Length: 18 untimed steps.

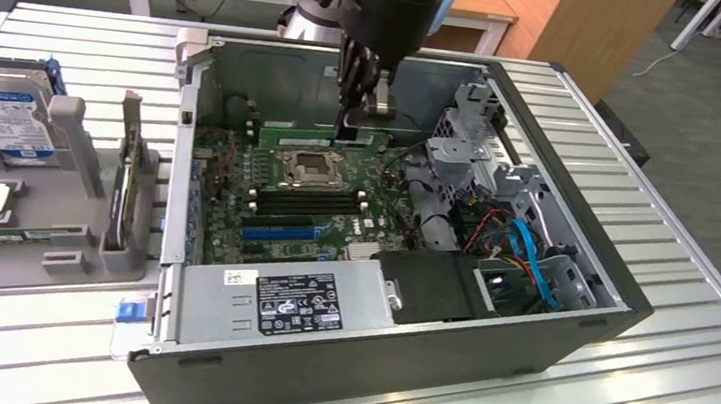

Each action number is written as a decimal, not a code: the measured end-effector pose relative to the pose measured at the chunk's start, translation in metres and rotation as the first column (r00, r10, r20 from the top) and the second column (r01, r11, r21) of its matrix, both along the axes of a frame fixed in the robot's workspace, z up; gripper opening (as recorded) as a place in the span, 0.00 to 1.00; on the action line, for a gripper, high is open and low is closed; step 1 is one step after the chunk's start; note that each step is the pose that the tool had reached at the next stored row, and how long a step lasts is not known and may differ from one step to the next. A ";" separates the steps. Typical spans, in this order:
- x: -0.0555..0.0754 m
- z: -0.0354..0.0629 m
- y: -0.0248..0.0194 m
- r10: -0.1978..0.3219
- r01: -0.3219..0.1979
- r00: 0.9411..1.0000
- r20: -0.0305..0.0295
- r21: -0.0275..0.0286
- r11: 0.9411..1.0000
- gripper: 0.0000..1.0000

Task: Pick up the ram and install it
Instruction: 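Pick up the ram and move it above insertion slot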

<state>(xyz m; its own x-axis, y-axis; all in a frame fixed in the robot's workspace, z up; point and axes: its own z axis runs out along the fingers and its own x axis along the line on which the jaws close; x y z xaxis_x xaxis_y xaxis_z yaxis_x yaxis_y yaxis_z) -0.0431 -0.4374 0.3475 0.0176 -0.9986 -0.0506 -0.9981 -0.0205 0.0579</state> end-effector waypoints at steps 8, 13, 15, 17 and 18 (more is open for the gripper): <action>0.000 -0.0091 0.0000 0.000 0.000 1.000 0.000 0.001 1.000 0.11; 0.005 -0.0094 -0.0001 0.000 0.000 1.000 -0.001 0.001 1.000 0.11; 0.006 -0.0094 0.0000 0.000 0.000 1.000 -0.001 0.001 1.000 0.11; 0.006 -0.0094 0.0000 0.000 0.000 1.000 -0.001 0.001 1.000 0.11; 0.006 -0.0096 0.0003 0.000 0.000 1.000 -0.001 0.001 1.000 0.11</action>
<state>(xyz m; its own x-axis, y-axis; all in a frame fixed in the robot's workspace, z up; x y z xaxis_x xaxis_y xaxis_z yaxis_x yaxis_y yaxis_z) -0.0370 -0.4370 0.3379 0.0175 -0.9985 -0.0519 -0.9981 -0.0205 0.0585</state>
